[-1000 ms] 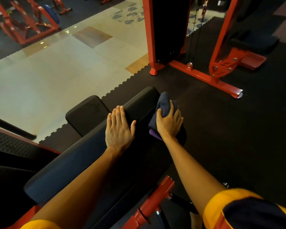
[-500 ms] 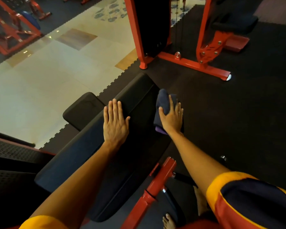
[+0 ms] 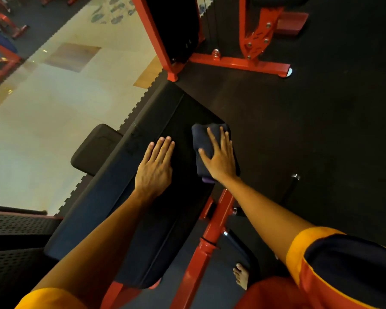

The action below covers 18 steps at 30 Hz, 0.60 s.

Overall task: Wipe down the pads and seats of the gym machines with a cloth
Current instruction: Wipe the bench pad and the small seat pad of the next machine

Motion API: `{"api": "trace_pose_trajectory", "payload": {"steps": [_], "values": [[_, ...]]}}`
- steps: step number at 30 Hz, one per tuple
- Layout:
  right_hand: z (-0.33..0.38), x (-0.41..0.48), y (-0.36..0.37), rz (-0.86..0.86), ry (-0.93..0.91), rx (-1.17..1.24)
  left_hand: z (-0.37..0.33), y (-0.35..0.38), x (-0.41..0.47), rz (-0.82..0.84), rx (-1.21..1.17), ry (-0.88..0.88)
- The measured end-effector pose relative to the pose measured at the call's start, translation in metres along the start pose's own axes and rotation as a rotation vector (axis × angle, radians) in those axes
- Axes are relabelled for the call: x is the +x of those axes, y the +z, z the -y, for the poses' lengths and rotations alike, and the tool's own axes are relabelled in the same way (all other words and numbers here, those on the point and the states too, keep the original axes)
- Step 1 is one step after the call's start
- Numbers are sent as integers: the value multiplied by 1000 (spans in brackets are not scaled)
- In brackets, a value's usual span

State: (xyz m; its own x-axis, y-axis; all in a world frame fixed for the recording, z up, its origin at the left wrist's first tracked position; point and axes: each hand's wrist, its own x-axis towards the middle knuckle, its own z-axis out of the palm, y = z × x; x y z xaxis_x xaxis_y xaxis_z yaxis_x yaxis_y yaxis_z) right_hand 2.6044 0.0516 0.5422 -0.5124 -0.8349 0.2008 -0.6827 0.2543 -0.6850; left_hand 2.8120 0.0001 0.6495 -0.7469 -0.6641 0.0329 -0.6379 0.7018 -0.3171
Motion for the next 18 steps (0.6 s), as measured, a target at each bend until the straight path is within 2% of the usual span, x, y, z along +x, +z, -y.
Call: {"api": "trace_pose_trajectory", "payload": {"steps": [2, 4, 5, 8, 10, 13, 18], "values": [[14, 21, -2, -3, 204, 65, -2, 0, 0, -3, -6, -11], [38, 23, 2, 6, 311, 85, -3, 1, 0, -3, 16, -15], [50, 13, 5, -6, 285, 79, -3, 2, 0, 0, 27, -16], [63, -44, 13, -48, 23, 59, -4, 5, -3, 8, 46, -7], [53, -76, 17, -58, 2, 65, -5, 6, -3, 3, 49, -10], [38, -70, 9, -112, 225, 106, -5, 6, -3, 12, 42, -17], [24, 7, -7, -139, 645, 291, -8, 0, 2, 41, 24, -23]]}}
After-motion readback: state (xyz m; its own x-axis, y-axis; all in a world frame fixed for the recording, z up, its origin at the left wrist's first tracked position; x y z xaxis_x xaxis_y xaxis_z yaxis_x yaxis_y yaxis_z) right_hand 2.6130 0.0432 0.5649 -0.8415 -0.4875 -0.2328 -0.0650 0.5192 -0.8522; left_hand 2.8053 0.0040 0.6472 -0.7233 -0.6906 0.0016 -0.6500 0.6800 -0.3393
